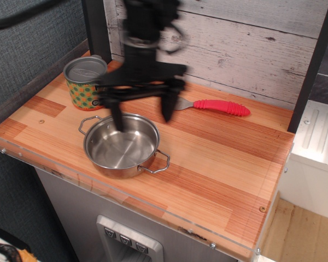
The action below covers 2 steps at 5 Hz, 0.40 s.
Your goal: Place the vessel to the front edge of the table
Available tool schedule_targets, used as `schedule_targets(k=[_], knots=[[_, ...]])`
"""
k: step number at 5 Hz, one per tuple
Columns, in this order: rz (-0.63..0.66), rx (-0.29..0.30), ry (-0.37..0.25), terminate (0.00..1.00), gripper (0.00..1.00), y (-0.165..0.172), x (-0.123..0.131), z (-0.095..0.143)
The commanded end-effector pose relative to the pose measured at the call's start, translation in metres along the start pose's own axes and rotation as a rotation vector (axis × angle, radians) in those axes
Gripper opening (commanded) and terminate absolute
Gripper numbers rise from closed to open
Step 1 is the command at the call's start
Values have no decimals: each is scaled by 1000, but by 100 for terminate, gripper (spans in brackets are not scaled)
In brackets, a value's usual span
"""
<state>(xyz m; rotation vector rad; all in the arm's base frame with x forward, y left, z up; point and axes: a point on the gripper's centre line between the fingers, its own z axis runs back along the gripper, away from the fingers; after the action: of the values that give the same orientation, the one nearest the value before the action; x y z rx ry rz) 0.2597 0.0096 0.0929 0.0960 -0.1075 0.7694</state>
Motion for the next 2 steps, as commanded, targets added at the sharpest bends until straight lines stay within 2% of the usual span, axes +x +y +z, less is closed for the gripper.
schedule_targets(k=[1,2], knots=[[-173,-44,-37,0,100,-28,-51,15],[-259,-64,-49,0,100,-43,-70,10]])
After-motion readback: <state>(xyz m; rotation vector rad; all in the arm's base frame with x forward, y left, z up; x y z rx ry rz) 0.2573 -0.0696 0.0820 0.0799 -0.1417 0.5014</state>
